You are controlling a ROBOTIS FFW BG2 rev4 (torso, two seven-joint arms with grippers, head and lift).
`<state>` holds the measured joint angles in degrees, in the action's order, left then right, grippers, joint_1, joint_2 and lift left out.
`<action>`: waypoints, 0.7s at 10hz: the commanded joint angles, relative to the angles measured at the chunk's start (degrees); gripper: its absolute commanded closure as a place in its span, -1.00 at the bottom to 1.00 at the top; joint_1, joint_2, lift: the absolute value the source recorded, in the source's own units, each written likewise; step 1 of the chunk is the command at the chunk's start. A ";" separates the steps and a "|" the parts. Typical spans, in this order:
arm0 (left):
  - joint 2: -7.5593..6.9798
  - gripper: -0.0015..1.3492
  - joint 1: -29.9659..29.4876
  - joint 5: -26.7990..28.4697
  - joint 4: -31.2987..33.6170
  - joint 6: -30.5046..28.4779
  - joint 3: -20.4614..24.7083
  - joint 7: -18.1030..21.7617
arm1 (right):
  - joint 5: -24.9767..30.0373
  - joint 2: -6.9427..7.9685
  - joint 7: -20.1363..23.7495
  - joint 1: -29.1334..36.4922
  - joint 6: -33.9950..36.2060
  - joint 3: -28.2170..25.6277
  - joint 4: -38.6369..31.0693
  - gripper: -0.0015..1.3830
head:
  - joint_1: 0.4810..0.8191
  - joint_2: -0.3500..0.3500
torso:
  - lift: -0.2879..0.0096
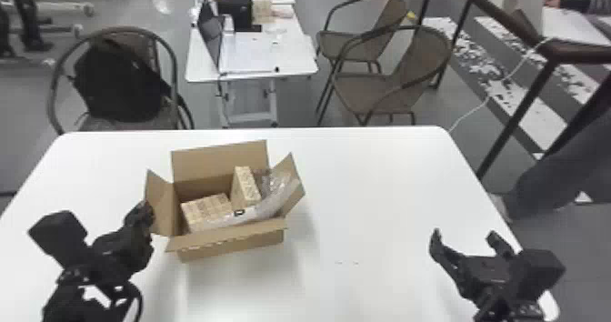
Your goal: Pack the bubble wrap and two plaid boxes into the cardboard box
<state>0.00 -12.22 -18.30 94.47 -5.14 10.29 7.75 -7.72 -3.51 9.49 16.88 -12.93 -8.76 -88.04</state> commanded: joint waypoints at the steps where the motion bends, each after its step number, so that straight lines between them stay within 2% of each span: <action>1: 0.15 0.81 -1.14 -1.03 -0.34 2.85 -0.44 -5.91 | 0.08 0.00 0.00 -0.01 0.28 0.14 -0.29 -0.81 | 0.27 -0.05 | 0.68; 2: 0.15 0.81 -2.11 -2.70 -0.95 6.55 -1.15 -12.32 | 0.25 0.00 0.09 -0.01 0.54 0.14 -0.55 -0.81 | 0.27 0.00 | 0.68; 5: 0.15 0.81 -3.60 -5.16 -3.32 17.53 -1.41 -23.75 | 0.60 0.00 0.35 0.08 1.15 0.23 -0.99 -0.81 | 0.27 0.23 | 0.68; 7: 0.15 0.81 -3.17 -5.25 -7.28 31.07 -6.07 -37.28 | 0.60 0.00 0.53 0.08 1.51 0.32 -0.99 -0.81 | 0.27 0.34 | 0.68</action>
<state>0.00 -15.70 -23.52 88.56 21.65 5.79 -28.86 -7.12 -3.51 9.98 16.96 -11.53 -8.47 -89.03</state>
